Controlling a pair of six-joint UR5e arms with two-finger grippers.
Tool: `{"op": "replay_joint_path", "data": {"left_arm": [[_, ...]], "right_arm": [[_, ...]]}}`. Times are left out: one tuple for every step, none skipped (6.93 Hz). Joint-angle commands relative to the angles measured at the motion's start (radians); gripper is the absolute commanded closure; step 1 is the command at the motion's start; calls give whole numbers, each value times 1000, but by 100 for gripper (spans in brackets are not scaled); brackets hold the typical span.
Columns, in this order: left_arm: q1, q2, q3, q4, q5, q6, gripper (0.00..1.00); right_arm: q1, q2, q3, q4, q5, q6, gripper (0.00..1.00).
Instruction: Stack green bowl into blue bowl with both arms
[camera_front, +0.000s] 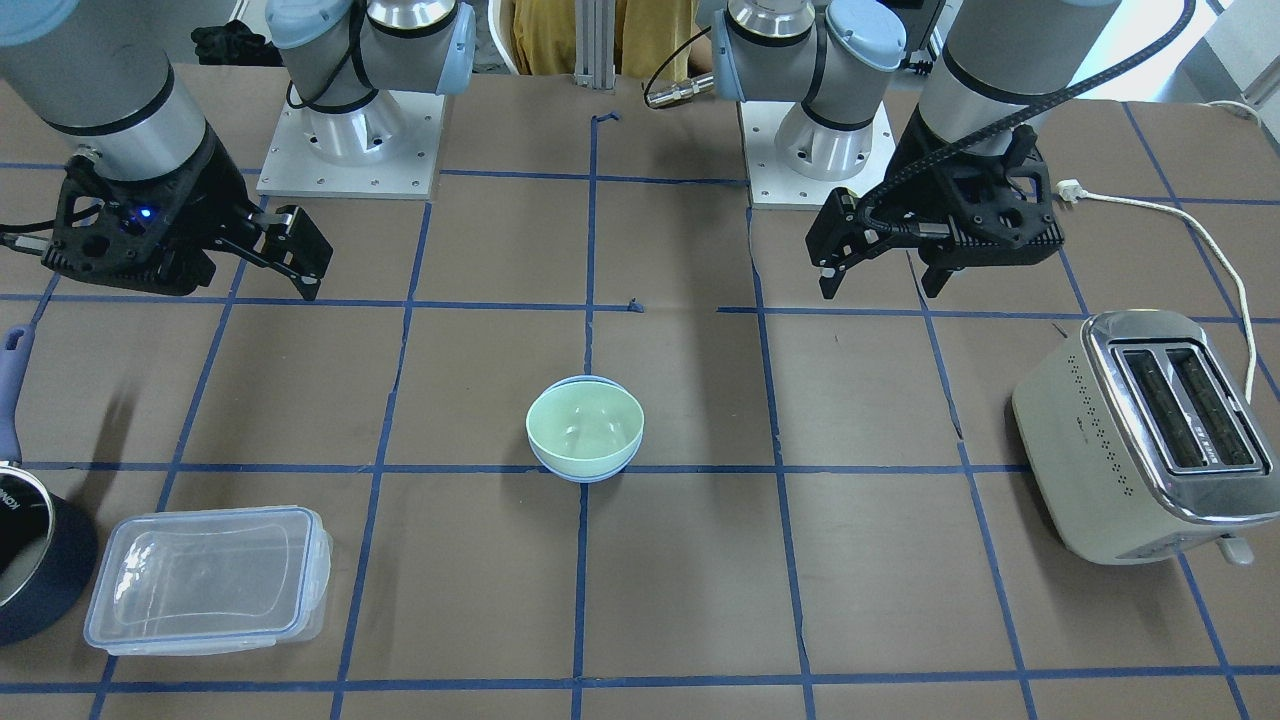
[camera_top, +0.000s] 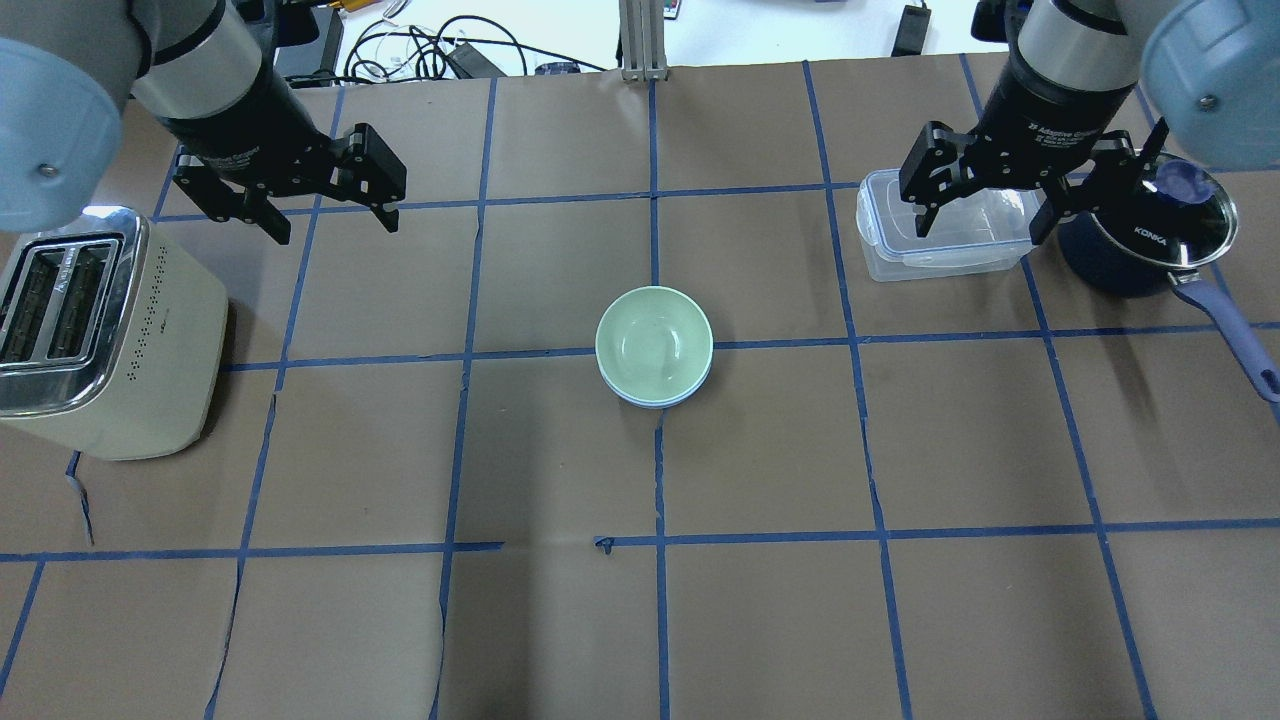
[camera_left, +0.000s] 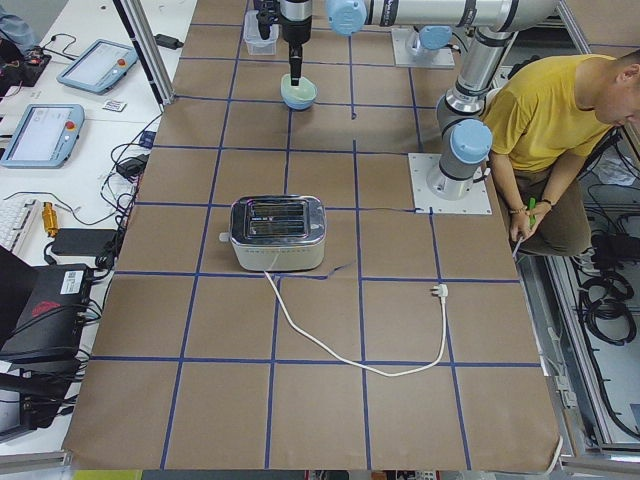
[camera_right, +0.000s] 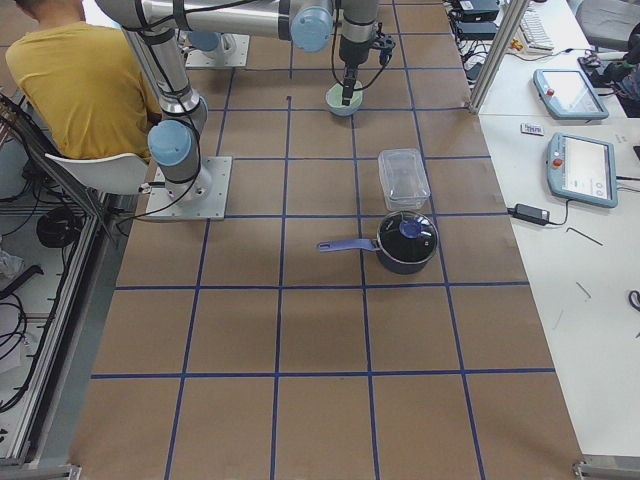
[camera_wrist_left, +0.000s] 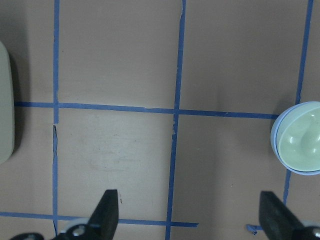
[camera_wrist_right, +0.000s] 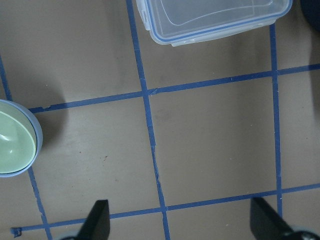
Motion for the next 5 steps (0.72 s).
{"op": "replay_joint_path", "data": {"left_arm": [[0,0,2,0,-1,0,0],[0,0,0,0,0,0,0],[0,0,0,0,-1,0,0],[0,-1,3,0,-1,0,0],[0,-1,5,0,-3,0,0]], "right_arm": [[2,-5,-4,6,7,0,0],[3,-5,-3,8,7,-1,0],[3,-2,-3,6,8,-1,0],[3,4,0,-5,8,-1,0],[5,16,11,-8,8,0,0]]}}
